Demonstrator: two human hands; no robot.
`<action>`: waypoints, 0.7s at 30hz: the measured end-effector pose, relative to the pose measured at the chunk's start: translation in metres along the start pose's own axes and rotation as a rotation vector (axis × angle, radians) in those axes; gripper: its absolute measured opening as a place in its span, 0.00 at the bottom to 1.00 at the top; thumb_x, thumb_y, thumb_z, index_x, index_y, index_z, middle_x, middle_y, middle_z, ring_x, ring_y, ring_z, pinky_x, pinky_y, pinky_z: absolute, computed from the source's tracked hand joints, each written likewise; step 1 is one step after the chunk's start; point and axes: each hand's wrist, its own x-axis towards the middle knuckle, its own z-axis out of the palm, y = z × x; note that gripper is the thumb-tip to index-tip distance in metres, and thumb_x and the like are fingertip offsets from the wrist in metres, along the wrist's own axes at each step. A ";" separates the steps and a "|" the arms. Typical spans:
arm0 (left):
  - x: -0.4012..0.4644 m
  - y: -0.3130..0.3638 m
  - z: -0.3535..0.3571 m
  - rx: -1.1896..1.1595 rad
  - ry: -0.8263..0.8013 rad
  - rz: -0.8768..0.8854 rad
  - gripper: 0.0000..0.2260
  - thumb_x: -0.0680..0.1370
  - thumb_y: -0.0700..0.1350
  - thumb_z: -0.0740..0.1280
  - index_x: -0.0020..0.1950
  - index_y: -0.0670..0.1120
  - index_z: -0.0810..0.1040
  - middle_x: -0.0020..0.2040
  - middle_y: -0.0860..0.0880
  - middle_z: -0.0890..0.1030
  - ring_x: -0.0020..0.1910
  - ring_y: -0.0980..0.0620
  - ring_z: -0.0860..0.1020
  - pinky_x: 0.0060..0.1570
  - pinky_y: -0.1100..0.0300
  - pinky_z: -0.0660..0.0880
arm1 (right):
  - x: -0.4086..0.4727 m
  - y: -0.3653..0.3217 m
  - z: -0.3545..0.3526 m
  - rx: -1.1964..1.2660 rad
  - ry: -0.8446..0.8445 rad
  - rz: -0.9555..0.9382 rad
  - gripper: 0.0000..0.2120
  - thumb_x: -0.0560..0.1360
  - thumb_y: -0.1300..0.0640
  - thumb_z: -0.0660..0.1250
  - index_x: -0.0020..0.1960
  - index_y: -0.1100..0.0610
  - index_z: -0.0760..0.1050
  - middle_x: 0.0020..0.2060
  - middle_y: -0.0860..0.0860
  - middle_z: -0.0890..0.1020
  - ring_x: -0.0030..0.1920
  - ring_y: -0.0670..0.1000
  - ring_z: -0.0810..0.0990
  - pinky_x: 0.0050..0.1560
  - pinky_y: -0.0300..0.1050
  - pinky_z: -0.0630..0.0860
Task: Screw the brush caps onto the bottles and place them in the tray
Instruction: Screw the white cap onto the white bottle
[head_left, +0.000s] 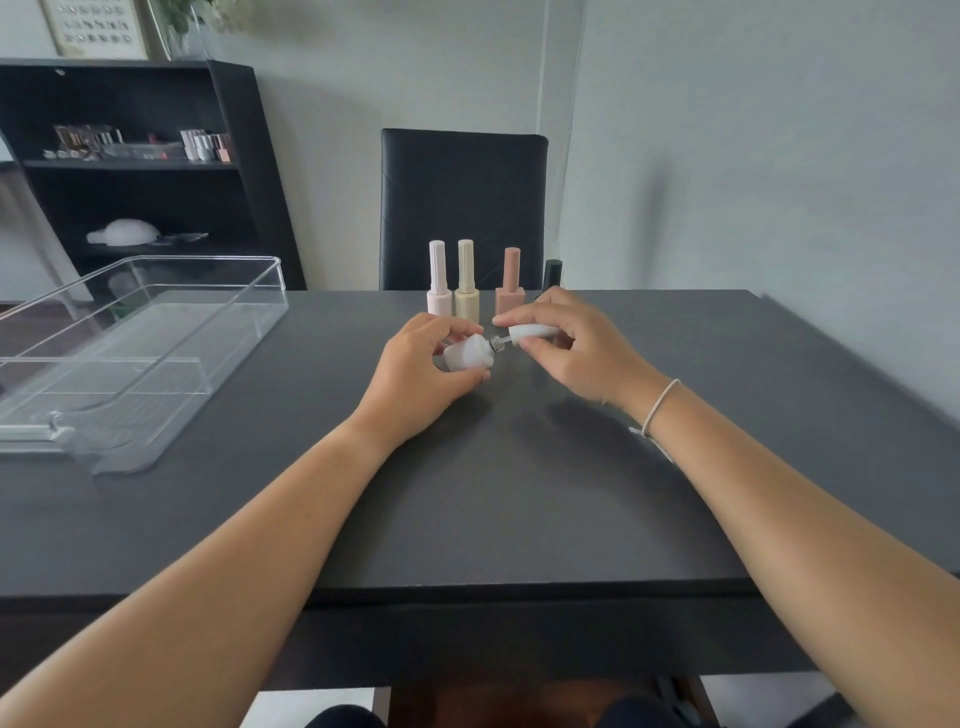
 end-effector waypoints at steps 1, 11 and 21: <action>0.000 0.000 0.000 -0.002 -0.002 0.001 0.15 0.68 0.43 0.74 0.52 0.53 0.77 0.50 0.53 0.74 0.45 0.61 0.73 0.43 0.81 0.67 | 0.000 0.001 0.001 -0.004 -0.001 -0.007 0.12 0.74 0.65 0.63 0.53 0.55 0.79 0.39 0.39 0.69 0.43 0.23 0.67 0.43 0.21 0.64; 0.000 0.000 0.000 -0.006 -0.018 0.006 0.15 0.68 0.43 0.74 0.53 0.52 0.77 0.51 0.53 0.75 0.45 0.58 0.73 0.46 0.70 0.71 | 0.003 0.006 0.005 0.044 -0.032 0.014 0.10 0.71 0.64 0.68 0.45 0.52 0.70 0.44 0.38 0.74 0.46 0.34 0.72 0.47 0.33 0.66; 0.000 -0.001 0.002 0.016 -0.029 0.024 0.15 0.68 0.43 0.74 0.52 0.53 0.76 0.51 0.53 0.74 0.46 0.56 0.73 0.43 0.69 0.71 | 0.003 0.005 0.005 0.019 -0.058 0.057 0.05 0.72 0.59 0.68 0.45 0.51 0.73 0.41 0.37 0.75 0.39 0.29 0.72 0.40 0.25 0.65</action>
